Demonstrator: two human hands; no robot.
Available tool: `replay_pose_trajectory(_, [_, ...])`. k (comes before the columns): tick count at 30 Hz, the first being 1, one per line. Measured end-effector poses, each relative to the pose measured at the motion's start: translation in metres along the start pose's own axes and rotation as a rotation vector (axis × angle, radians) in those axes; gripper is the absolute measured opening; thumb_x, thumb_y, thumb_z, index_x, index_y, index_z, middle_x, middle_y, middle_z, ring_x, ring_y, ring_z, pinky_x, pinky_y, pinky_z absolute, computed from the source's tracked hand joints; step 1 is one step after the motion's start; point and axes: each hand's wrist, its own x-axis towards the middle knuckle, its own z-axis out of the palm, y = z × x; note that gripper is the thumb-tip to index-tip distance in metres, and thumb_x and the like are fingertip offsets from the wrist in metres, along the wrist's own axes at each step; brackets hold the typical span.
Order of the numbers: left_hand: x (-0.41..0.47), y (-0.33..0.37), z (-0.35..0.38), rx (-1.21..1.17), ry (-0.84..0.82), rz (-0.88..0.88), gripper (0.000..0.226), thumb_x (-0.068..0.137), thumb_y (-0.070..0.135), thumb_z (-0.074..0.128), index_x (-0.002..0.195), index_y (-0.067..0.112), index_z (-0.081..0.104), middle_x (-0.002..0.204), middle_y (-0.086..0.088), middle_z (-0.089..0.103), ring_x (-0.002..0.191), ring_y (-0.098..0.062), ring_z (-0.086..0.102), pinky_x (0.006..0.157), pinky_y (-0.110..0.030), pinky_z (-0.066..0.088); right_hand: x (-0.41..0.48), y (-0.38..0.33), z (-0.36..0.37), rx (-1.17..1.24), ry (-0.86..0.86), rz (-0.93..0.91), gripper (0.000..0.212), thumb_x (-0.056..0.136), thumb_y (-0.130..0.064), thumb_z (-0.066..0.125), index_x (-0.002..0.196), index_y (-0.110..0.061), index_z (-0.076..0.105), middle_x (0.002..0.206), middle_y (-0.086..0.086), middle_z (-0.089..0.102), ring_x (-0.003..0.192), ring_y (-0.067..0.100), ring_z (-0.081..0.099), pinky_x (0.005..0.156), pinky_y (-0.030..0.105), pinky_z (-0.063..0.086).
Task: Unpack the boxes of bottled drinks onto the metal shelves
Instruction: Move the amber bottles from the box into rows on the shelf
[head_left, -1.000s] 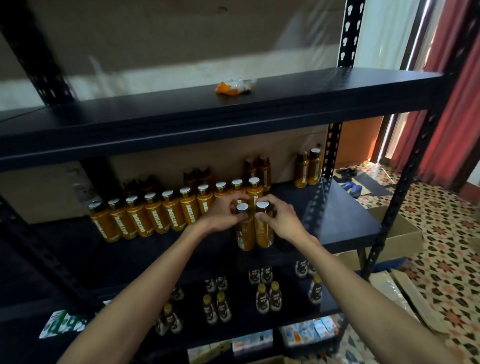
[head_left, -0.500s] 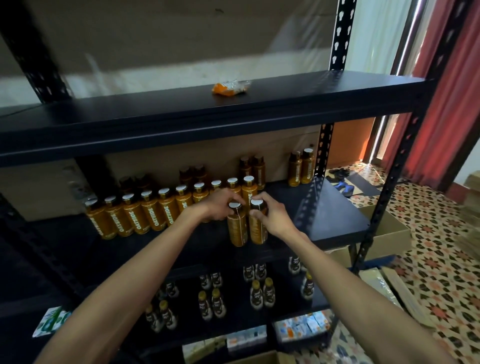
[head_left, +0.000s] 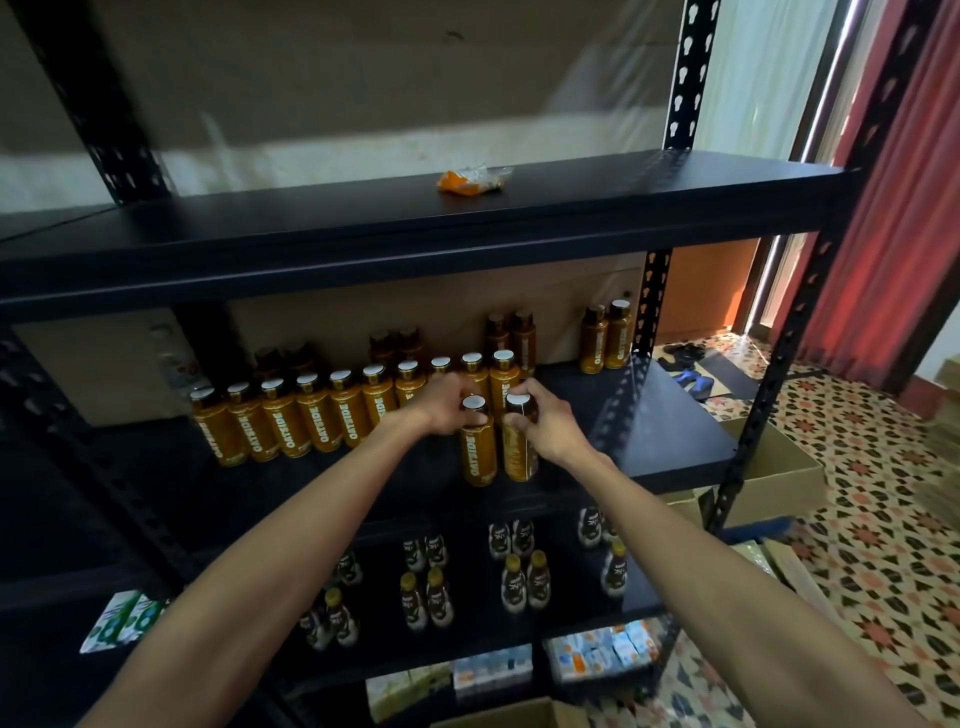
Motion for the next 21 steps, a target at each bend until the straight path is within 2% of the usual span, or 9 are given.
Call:
replay_pose_trajectory(3, [-0.002, 0.002, 0.002, -0.018, -0.012, -0.013, 0.075, 0.084, 0.035, 0.076, 0.149, 0.029, 0.038, 0.155, -0.005, 0.037, 0.14, -0.027, 0.04, 0.109, -0.044, 0.042, -0.001, -0.002, 0.0, 0.011, 0.004, -0.005, 0.025, 0.094, -0.018, 0.069, 0.108, -0.032, 0.054, 0.111, -0.007, 0.066, 0.105, 0.014, 0.063, 0.093, 0.04, 0.053])
replay_pose_trajectory(5, [0.0, 0.002, 0.004, 0.001, -0.003, -0.004, 0.066, 0.086, 0.027, 0.075, 0.144, 0.027, 0.045, 0.152, -0.005, 0.042, 0.138, -0.025, 0.043, 0.106, -0.039, 0.044, -0.002, -0.003, -0.001, 0.008, 0.006, -0.005, 0.026, 0.094, -0.018, 0.069, 0.105, -0.034, 0.053, 0.109, -0.007, 0.066, 0.103, 0.013, 0.063, 0.093, 0.04, 0.053])
replay_pose_trajectory(9, [0.0, 0.01, 0.009, -0.036, 0.075, -0.048, 0.057, 0.085, 0.027, 0.076, 0.137, 0.019, 0.053, 0.143, -0.008, 0.049, 0.133, -0.026, 0.047, 0.1, -0.034, 0.042, -0.001, -0.003, -0.002, -0.006, 0.001, 0.002, 0.025, 0.093, -0.02, 0.07, 0.105, -0.035, 0.054, 0.109, -0.007, 0.066, 0.103, 0.014, 0.063, 0.093, 0.042, 0.053])
replay_pose_trajectory(13, [-0.002, 0.012, 0.014, -0.049, 0.097, -0.066, 0.058, 0.085, 0.026, 0.077, 0.137, 0.02, 0.053, 0.14, -0.007, 0.051, 0.13, -0.025, 0.05, 0.097, -0.033, 0.043, 0.002, -0.005, -0.002, -0.073, 0.022, 0.005, 0.025, 0.088, -0.038, 0.075, 0.105, -0.032, 0.058, 0.118, -0.002, 0.056, 0.108, 0.016, 0.056, 0.092, 0.037, 0.05])
replay_pose_trajectory(16, [-0.002, 0.012, 0.014, -0.067, 0.083, -0.065, 0.055, 0.084, 0.026, 0.078, 0.133, 0.021, 0.055, 0.135, -0.006, 0.056, 0.124, -0.024, 0.053, 0.091, -0.031, 0.044, 0.011, -0.015, -0.006, -0.182, 0.056, 0.032, 0.027, 0.086, -0.047, 0.075, 0.099, -0.028, 0.062, 0.117, 0.0, 0.053, 0.105, 0.016, 0.055, 0.087, 0.036, 0.05])
replay_pose_trajectory(19, [-0.003, 0.011, 0.016, -0.083, 0.079, -0.073, 0.058, 0.085, 0.025, 0.077, 0.136, 0.021, 0.052, 0.138, -0.007, 0.053, 0.127, -0.024, 0.051, 0.093, -0.032, 0.043, 0.022, -0.026, -0.012, -0.237, 0.009, 0.109, 0.022, 0.086, -0.04, 0.078, 0.099, -0.03, 0.064, 0.116, -0.001, 0.061, 0.104, 0.017, 0.061, 0.079, 0.032, 0.052])
replay_pose_trajectory(21, [-0.003, 0.011, 0.016, -0.086, 0.086, -0.078, 0.061, 0.085, 0.025, 0.076, 0.14, 0.021, 0.049, 0.143, -0.008, 0.049, 0.131, -0.026, 0.048, 0.097, -0.034, 0.042, 0.029, -0.028, -0.016, -0.196, -0.06, 0.135, 0.032, 0.085, -0.028, 0.08, 0.115, -0.027, 0.067, 0.123, 0.002, 0.066, 0.11, 0.017, 0.063, 0.082, 0.029, 0.054])
